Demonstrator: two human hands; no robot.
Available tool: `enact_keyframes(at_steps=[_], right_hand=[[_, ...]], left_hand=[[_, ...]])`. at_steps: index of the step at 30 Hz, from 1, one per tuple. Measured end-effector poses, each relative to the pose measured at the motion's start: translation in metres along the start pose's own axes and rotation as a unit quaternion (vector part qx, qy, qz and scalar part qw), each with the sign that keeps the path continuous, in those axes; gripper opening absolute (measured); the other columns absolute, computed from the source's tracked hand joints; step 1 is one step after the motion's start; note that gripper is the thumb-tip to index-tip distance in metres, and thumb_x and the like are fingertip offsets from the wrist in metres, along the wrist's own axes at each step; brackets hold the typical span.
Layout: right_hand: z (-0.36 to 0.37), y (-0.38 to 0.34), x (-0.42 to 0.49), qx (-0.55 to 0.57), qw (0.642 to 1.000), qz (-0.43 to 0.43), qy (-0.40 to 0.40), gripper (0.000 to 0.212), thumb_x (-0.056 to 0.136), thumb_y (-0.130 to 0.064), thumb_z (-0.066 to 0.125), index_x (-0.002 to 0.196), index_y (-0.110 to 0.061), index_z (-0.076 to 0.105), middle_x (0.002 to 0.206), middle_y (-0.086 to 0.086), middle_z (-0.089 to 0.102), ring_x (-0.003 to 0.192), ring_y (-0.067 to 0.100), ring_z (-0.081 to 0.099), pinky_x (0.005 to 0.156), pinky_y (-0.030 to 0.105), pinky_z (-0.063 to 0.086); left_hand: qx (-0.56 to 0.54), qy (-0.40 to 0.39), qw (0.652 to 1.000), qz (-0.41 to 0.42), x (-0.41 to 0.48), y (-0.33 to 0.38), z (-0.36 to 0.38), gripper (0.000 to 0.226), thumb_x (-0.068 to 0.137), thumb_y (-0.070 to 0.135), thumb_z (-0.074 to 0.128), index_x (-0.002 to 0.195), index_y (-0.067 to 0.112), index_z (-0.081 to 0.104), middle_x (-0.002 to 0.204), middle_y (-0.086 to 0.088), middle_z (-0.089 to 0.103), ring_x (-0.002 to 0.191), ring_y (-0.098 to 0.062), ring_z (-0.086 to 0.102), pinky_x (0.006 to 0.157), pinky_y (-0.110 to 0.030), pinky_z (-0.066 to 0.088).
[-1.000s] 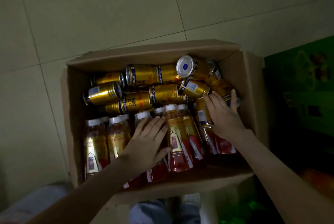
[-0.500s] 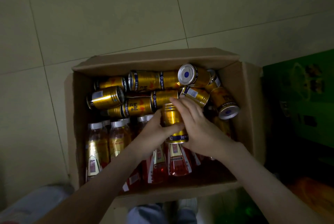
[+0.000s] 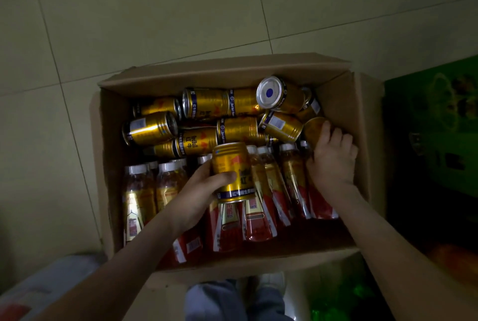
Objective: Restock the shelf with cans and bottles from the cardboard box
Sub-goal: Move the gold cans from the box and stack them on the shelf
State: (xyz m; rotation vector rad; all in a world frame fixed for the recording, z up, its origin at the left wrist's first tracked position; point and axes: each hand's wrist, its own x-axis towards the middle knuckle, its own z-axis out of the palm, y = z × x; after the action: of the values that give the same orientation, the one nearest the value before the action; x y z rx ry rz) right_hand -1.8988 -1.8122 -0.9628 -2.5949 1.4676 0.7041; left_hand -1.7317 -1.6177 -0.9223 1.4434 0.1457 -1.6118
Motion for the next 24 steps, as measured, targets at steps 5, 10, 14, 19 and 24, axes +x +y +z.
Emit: enact_keyframes(at_steps=[5, 10, 14, 19, 24], right_hand=[[-0.065, 0.004, -0.073, 0.216, 0.976, -0.013, 0.012, 0.089, 0.076, -0.026, 0.078, 0.147, -0.005, 0.029, 0.136, 0.018, 0.046, 0.12, 0.034, 0.042, 0.097, 0.043, 0.039], [-0.193, -0.01, -0.143, 0.633, 0.752, 0.173, -0.064, 0.069, 0.08, -0.013, 0.073, 0.141, -0.024, 0.041, 0.117, -0.003, 0.062, 0.105, 0.013, 0.062, 0.09, 0.035, 0.051], [-0.295, -0.002, -0.194, 0.831, 0.507, 0.197, -0.113, 0.072, 0.07, -0.013, 0.074, 0.136, -0.02, 0.048, 0.115, 0.01, 0.068, 0.093, 0.024, 0.071, 0.071, 0.039, 0.057], [-0.419, 0.045, -0.263, 0.897, 0.421, 0.074, -0.114, 0.066, 0.077, -0.02, 0.069, 0.138, -0.008, 0.044, 0.119, 0.017, 0.065, 0.101, 0.029, 0.068, 0.074, 0.037, 0.057], [-0.517, 0.1, -0.352, 0.899, 0.424, -0.067, -0.083, 0.083, 0.068, -0.029, 0.079, 0.138, -0.003, 0.044, 0.135, 0.027, 0.051, 0.122, 0.043, 0.051, 0.1, 0.051, 0.045]], left_hand=[[-0.041, 0.049, 0.998, -0.001, -0.048, 0.025, 0.018, 0.07, 0.06, 0.024, 0.073, 0.126, 0.015, 0.051, 0.109, -0.006, 0.068, 0.107, -0.027, 0.063, 0.089, -0.043, 0.048], [-0.046, 0.016, 0.999, 0.001, -0.124, 0.094, 0.059, 0.073, 0.055, 0.019, 0.072, 0.125, 0.007, 0.053, 0.097, -0.005, 0.07, 0.087, -0.021, 0.069, 0.065, -0.031, 0.055], [-0.028, -0.057, 0.997, 0.04, -0.204, 0.173, 0.106, 0.075, 0.048, 0.025, 0.071, 0.119, 0.009, 0.055, 0.096, -0.007, 0.07, 0.088, -0.023, 0.068, 0.073, -0.036, 0.055], [-0.014, -0.12, 0.988, 0.097, -0.334, 0.255, 0.175, 0.107, 0.029, 0.027, 0.091, 0.126, 0.003, 0.051, 0.091, -0.011, 0.068, 0.07, -0.021, 0.069, 0.053, -0.027, 0.054], [0.035, -0.17, 0.966, 0.19, -0.462, 0.282, 0.245, 0.093, 0.026, 0.043, 0.095, 0.106, 0.016, 0.057, 0.084, -0.003, 0.074, 0.075, -0.02, 0.072, 0.063, -0.033, 0.058]])
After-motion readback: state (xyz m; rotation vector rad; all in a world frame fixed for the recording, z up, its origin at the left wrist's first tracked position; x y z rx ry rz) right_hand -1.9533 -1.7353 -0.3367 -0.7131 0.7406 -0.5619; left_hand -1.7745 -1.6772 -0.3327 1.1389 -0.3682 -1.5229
